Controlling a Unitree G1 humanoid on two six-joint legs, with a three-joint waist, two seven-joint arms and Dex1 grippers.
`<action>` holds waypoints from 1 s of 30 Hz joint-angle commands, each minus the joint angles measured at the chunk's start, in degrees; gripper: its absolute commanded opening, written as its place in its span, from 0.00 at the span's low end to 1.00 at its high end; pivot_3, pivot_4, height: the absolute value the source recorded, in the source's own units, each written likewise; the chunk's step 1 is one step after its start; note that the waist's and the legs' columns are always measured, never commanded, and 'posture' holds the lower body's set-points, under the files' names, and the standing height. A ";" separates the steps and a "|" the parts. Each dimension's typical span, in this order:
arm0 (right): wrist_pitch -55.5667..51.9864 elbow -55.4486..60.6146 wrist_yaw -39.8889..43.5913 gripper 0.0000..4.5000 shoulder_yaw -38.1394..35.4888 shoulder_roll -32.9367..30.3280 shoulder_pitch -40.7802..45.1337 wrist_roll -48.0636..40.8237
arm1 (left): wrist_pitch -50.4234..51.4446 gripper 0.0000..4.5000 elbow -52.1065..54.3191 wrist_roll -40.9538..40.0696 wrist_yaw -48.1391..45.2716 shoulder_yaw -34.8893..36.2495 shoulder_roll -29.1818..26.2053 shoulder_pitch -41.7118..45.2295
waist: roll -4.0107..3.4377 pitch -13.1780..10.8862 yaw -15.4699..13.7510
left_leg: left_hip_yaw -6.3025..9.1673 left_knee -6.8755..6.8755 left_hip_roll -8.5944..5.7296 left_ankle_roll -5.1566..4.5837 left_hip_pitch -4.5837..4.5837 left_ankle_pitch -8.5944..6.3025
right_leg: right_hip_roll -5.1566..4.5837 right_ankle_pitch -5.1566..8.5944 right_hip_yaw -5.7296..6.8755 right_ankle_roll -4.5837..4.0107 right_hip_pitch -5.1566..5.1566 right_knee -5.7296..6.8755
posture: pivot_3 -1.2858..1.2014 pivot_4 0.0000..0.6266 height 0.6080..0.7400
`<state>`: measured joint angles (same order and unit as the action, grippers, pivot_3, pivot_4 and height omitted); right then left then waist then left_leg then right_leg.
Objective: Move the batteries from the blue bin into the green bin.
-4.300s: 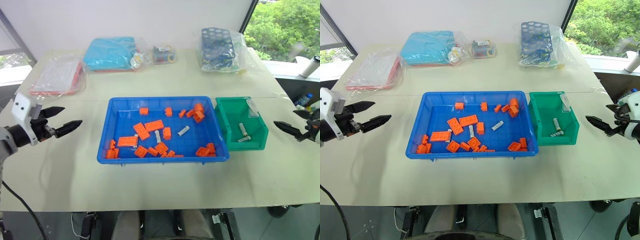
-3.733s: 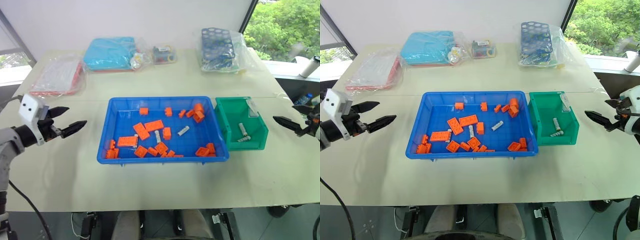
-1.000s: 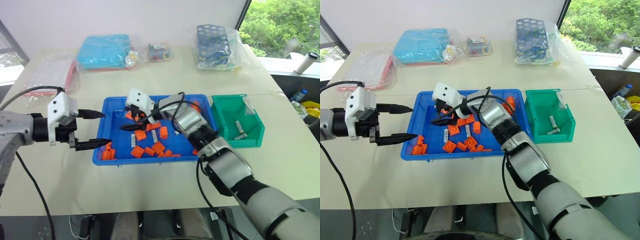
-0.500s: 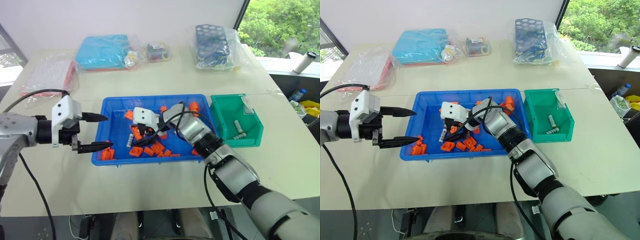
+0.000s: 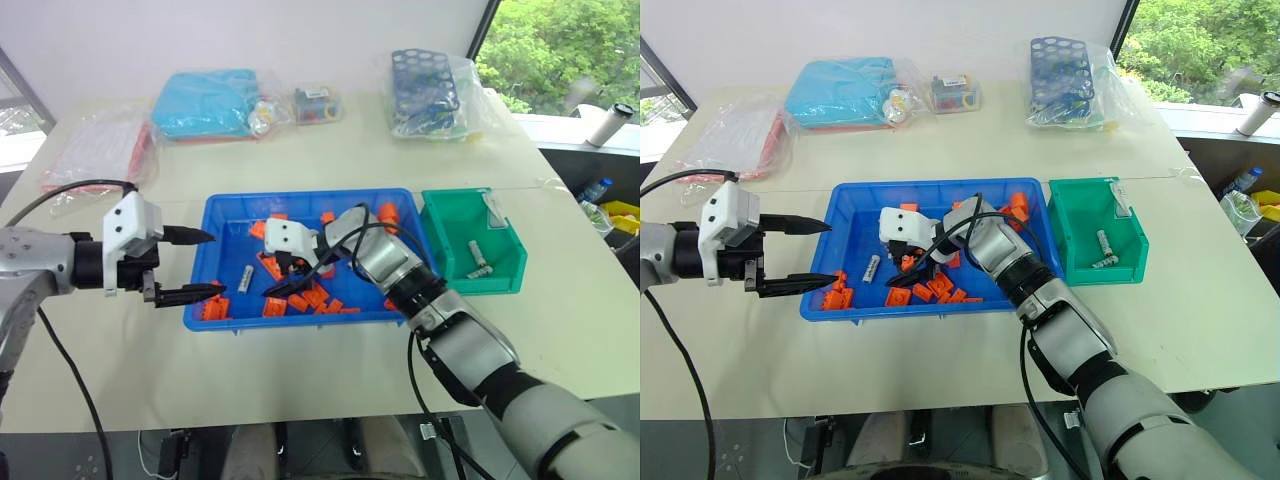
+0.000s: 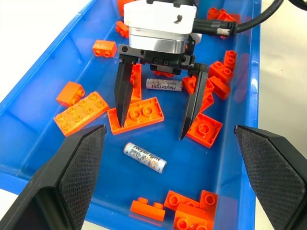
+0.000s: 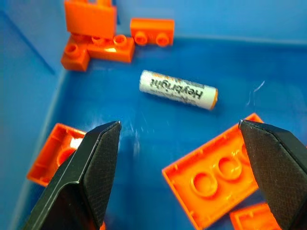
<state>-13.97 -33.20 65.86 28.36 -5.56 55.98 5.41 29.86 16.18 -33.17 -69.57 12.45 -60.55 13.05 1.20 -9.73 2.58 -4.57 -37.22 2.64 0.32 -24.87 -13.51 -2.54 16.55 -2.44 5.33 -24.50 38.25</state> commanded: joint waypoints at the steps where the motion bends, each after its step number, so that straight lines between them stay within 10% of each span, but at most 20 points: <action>1: 3.78 -0.01 -2.30 0.90 -0.47 1.57 1.20 0.60 | -0.44 1.00 1.12 -0.40 0.30 2.16 -0.35 -0.25 | 0.00 0.00 0.00 | 0.00 0.00 0.00 0.00 0.00 0.00 | 0.00 0.00 0.00 0.00 0.00 0.00 | 0.52 0.24 1.00; 30: 1.73 -10.78 -4.92 0.90 0.11 7.17 1.54 3.46 | -2.66 1.00 -3.05 1.36 -0.74 5.72 -2.03 -2.55 | 0.02 0.01 0.10 | -0.01 0.02 0.00 0.03 0.00 0.01 | -0.03 0.00 0.01 0.00 -0.02 0.02 | 0.52 0.24 1.00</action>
<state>-12.09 -43.05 61.74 28.20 0.69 58.24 8.23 28.15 12.32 -31.85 -70.29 16.64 -61.74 9.51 1.22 -9.72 2.68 -4.58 -37.20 2.65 0.34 -24.87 -13.50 -2.57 16.55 -2.43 5.33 -24.52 38.26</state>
